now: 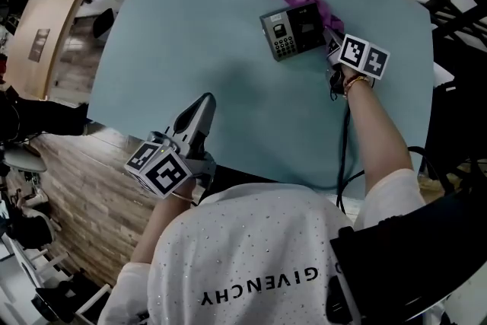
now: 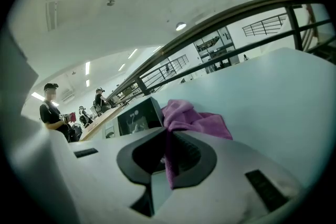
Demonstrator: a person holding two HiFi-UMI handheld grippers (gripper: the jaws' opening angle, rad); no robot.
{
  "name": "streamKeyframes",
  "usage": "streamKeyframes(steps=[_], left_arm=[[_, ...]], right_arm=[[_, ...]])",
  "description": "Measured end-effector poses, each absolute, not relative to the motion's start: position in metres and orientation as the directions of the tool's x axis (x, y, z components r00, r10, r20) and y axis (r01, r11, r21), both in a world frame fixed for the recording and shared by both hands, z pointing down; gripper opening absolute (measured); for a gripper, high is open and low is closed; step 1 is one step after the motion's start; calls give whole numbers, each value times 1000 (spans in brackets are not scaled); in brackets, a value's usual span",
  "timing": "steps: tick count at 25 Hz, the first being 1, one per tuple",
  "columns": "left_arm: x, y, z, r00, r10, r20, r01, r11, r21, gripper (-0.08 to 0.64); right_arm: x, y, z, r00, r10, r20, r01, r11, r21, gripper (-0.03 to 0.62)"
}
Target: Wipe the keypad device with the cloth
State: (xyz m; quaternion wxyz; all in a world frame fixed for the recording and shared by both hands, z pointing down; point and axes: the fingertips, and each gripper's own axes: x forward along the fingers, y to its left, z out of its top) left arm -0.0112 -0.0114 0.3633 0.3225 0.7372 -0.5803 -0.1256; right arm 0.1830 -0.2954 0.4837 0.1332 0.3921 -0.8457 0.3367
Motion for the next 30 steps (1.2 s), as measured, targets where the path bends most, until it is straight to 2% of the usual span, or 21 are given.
streamKeyframes(steps=[11, 15, 18, 22, 25, 27, 30], left_arm=[[-7, 7, 356, 301, -943, 143, -737, -135, 663, 6], [-9, 7, 339, 353, -932, 84, -725, -215, 654, 5], [-16, 12, 325, 400, -916, 21, -711, -296, 638, 6], [-31, 23, 295, 452, -891, -34, -711, -383, 589, 5], [-45, 31, 275, 479, -875, -74, -706, -434, 559, 5], [-48, 37, 269, 499, -862, -87, -696, -459, 552, 5], [-49, 47, 263, 539, -836, -101, -674, -500, 544, 5]], right_arm=[[217, -239, 517, -556, -556, 618, -830, 325, -454, 28], [232, -208, 512, -535, -564, 629, -837, 254, -485, 26], [231, -189, 472, -573, -624, 530, -797, 277, -536, 26], [210, -166, 372, -639, -724, 261, -705, 416, -574, 26], [184, -132, 301, -679, -730, 83, -662, 559, -499, 26], [165, -101, 272, -700, -713, 37, -660, 626, -416, 26], [141, -57, 246, -703, -709, 44, -694, 672, -259, 26]])
